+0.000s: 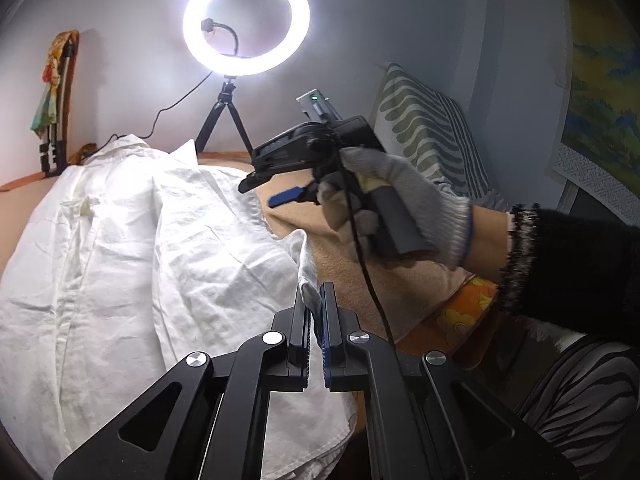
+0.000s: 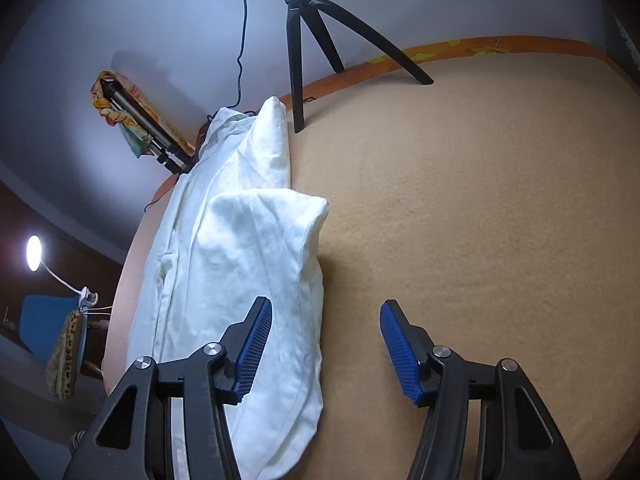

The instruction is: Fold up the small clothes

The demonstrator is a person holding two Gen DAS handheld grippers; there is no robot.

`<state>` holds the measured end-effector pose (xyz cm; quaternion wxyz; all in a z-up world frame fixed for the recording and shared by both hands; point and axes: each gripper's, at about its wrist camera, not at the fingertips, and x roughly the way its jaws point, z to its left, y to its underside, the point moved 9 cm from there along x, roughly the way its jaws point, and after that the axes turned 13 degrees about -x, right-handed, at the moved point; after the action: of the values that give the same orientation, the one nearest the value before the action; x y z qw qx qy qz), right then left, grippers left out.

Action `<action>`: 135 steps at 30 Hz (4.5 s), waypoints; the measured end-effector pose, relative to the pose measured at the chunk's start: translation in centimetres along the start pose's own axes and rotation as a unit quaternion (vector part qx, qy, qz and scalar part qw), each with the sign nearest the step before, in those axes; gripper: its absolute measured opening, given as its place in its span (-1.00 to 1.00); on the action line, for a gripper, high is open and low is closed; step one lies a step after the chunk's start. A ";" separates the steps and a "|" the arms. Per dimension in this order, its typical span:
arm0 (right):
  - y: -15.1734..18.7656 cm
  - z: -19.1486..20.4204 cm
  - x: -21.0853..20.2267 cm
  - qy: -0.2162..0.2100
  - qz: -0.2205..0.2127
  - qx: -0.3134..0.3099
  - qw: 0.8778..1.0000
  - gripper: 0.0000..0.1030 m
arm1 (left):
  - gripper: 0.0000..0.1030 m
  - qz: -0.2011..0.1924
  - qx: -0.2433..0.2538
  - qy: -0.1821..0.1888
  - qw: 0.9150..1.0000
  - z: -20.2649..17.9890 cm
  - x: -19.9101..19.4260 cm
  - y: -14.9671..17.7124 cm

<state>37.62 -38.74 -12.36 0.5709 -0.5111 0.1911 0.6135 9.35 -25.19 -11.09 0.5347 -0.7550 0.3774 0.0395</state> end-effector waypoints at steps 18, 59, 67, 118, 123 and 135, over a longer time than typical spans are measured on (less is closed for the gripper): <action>-6.4 14.3 3.5 0.153 0.073 -0.208 0.963 -0.96 | -0.95 0.003 -0.083 0.007 0.997 5.6 -5.3 0.4; 16.2 18.1 -4.2 -0.017 0.118 -0.126 0.985 -0.32 | -0.11 0.070 -0.095 -0.096 0.988 18.4 -14.6 -0.1; 18.2 18.5 -3.8 -0.004 0.128 -0.151 0.980 -0.87 | -0.11 0.103 -0.116 -0.115 0.981 20.5 -13.0 1.2; -4.7 16.2 6.2 -0.031 0.026 -0.246 0.968 -0.80 | -0.28 0.210 0.028 -0.022 0.977 12.2 1.6 0.2; -6.7 13.7 10.5 -0.002 0.046 -0.236 0.971 -0.80 | -0.28 0.217 0.019 -0.011 0.976 11.8 1.9 0.0; -14.2 7.3 14.4 0.086 0.027 -0.201 0.975 -0.87 | -0.28 0.225 0.018 0.004 0.974 11.4 2.4 -0.1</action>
<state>49.83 -21.57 -16.60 0.4209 -0.6614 0.1259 0.6079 15.00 -16.90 -16.94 0.5239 -0.6410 0.5406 0.1493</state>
